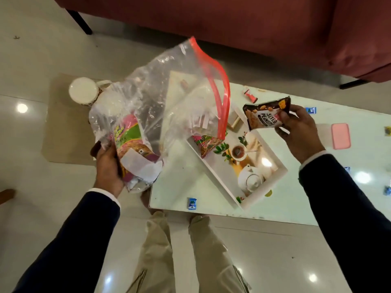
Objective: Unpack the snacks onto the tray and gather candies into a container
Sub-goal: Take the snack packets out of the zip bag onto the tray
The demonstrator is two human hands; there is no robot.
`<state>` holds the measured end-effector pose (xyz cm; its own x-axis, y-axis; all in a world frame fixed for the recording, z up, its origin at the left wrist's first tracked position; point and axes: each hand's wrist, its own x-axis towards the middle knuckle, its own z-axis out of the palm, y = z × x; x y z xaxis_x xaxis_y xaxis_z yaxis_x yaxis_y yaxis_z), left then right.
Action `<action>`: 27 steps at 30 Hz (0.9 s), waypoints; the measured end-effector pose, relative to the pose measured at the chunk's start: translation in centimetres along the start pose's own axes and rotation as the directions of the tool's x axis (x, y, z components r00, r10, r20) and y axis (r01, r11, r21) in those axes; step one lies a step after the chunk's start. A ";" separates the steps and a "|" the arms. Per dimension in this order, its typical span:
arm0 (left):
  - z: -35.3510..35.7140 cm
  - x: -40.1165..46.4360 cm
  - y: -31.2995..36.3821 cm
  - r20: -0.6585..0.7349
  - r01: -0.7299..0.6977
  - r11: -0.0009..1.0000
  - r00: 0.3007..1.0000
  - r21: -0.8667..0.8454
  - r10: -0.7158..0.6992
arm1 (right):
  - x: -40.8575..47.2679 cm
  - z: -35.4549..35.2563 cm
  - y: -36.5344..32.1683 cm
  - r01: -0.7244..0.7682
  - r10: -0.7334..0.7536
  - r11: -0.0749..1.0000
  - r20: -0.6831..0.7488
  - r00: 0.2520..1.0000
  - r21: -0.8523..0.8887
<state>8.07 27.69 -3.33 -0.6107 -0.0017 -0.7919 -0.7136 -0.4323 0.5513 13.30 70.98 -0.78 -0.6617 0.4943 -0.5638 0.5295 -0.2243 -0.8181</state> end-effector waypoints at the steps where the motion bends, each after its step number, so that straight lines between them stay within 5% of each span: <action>1: 0.0 0.1 0.3 -0.002 0.007 0.999 1.000 -0.044 -0.007 | 1.2 0.5 0.2 -0.003 0.003 0.999 -0.003 1.000 -0.034; 4: -0.2 0.4 1.0 -0.072 0.002 1.000 0.997 -0.006 -0.002 | 4.8 3.4 0.8 0.067 -0.024 0.926 0.118 0.993 -0.371; 7: -0.6 0.8 1.6 -0.098 0.001 1.000 0.995 0.024 0.002 | 8.2 6.8 1.6 0.331 -0.044 0.539 0.367 0.929 -0.774; 10: -0.8 1.3 1.8 -0.165 -0.057 0.998 0.984 0.019 0.060 | 10.3 9.7 2.1 0.494 0.043 0.248 0.519 0.854 -0.833; 12: -1.3 1.6 1.7 -0.196 -0.102 0.995 0.976 -0.018 0.096 | 11.5 11.2 2.4 0.507 0.073 0.195 0.528 0.846 -0.840; 18: -2.6 1.4 1.2 -0.197 -0.097 0.995 0.976 -0.035 0.089 | 12.0 11.9 4.0 0.386 -0.222 0.358 0.324 0.919 -0.850; 21: -2.1 1.3 0.5 -0.191 -0.078 0.997 0.979 -0.019 0.073 | 10.3 10.8 5.5 0.291 -0.163 0.355 0.248 0.955 -0.888; 24: -1.3 1.3 -0.2 -0.148 -0.106 0.994 0.984 -0.009 0.104 | 7.9 11.2 4.9 0.209 -0.197 0.688 0.098 0.976 -0.695; 26: -0.9 1.5 -0.6 -0.109 -0.115 0.993 0.988 -0.005 0.114 | 5.4 12.0 2.5 0.176 -0.186 0.923 0.005 0.983 -0.341; 27: -0.7 1.5 -0.8 -0.082 -0.108 0.994 0.991 0.004 0.108 | 3.9 12.0 1.1 0.197 -0.193 0.959 0.040 0.980 -0.202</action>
<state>7.92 27.40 -5.16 -0.6541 -0.1220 -0.7466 -0.6448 -0.4261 0.6345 4.94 62.61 -5.21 -0.7724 0.4939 -0.3994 0.4848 0.0520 -0.8731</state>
